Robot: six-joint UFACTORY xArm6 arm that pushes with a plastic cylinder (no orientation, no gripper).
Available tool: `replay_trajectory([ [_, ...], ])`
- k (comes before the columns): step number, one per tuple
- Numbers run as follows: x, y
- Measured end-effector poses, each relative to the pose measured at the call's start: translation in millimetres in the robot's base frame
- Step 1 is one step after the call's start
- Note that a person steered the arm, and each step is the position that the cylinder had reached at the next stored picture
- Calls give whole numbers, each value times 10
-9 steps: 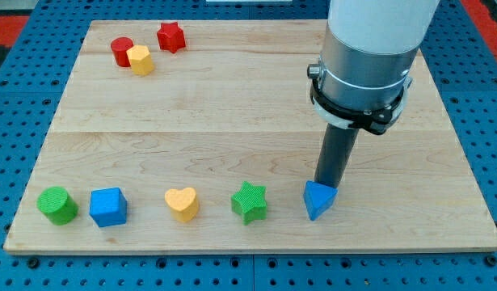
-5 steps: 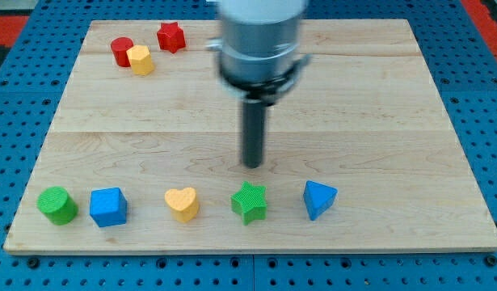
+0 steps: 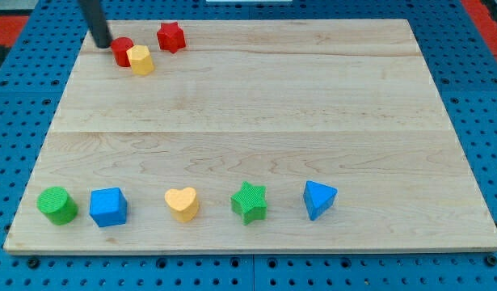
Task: Place the red circle and yellow hexagon parallel to each other
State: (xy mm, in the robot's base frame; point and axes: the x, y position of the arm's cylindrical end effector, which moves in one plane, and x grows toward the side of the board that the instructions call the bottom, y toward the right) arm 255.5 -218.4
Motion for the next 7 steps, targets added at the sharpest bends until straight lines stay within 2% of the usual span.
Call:
replay_trajectory([
  [1,520,399],
  [2,833,963],
  [4,1189,2423],
  [5,1210,3016],
  [7,1205,3132],
])
